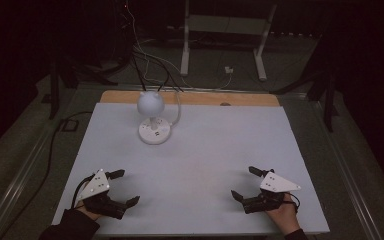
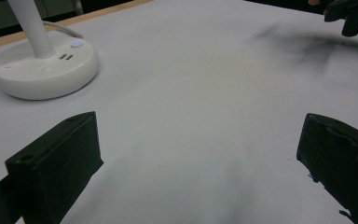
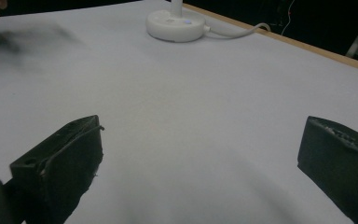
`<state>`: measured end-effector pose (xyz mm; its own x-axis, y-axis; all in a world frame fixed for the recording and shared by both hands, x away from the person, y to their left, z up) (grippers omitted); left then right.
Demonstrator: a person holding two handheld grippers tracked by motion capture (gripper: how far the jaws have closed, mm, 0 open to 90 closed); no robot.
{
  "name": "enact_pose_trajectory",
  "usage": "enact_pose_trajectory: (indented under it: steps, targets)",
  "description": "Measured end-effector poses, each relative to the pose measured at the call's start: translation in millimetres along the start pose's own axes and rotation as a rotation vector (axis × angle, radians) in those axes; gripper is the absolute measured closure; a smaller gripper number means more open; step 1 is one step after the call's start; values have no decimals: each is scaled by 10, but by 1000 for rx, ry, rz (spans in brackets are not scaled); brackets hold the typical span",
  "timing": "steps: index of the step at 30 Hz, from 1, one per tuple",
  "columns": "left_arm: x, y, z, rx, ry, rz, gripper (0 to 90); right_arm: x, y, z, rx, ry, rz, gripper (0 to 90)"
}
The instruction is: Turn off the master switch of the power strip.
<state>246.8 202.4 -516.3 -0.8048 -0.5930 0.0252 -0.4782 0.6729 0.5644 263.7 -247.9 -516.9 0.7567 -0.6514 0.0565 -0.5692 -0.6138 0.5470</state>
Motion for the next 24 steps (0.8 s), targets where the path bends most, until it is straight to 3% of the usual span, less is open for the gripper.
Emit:
enact_pose_trajectory:
  steps: [13,24]
  targets:
    - [33,-9,-7,-10,-18,9,2,-4,-1,-10,5,-1,4,0]
    - [113,-36,-128,-52,-28,78,1,3,2,-12,8,-15,8,0]
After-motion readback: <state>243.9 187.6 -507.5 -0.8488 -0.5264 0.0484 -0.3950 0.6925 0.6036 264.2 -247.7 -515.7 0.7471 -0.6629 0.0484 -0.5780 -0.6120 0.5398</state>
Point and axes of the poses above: each handheld gripper's, and its own axes: y roughly backward along the jaws, z roughly out of its underside, x roughly to its right, the point moved 3 cm from there along -y, roughly forward along the jaws, and after that the axes turned 10 degrees about -x, right-handed, at the moved point
